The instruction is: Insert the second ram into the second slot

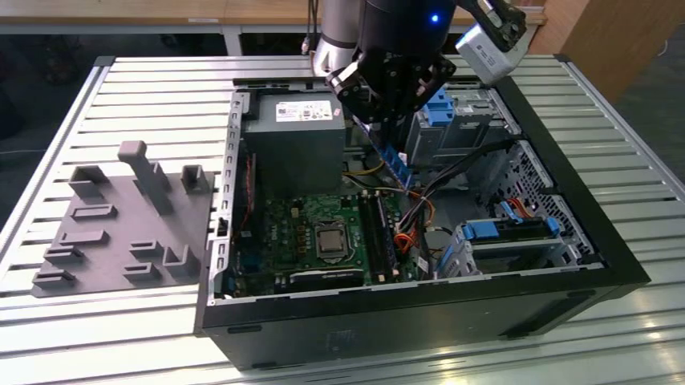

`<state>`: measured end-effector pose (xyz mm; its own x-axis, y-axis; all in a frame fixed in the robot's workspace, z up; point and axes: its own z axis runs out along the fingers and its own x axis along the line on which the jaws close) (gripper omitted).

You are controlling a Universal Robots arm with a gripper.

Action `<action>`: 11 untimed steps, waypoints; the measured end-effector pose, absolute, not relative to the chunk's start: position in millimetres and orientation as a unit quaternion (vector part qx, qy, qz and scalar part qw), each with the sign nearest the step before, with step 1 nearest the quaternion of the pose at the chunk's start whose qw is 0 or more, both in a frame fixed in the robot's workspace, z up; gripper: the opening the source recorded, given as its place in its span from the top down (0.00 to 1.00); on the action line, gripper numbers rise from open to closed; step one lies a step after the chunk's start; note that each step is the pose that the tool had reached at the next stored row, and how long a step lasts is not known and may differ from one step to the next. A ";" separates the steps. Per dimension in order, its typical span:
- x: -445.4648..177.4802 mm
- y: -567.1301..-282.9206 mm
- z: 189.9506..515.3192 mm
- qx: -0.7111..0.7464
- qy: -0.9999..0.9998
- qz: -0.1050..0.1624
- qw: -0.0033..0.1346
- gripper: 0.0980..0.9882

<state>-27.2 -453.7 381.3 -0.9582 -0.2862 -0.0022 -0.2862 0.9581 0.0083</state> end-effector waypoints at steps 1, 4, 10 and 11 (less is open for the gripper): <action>-27.2 -453.7 381.3 -0.140 0.990 0.004 0.000 0.96; -27.2 -453.7 381.2 -0.127 0.992 0.004 0.000 0.96; -27.2 -453.7 381.2 -0.100 0.995 0.003 0.000 0.96; -27.2 -453.7 381.2 -0.095 0.996 0.003 0.000 0.96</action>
<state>-27.2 -453.7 381.2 -0.9821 -0.1885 -0.0015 -0.1885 0.9820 0.0056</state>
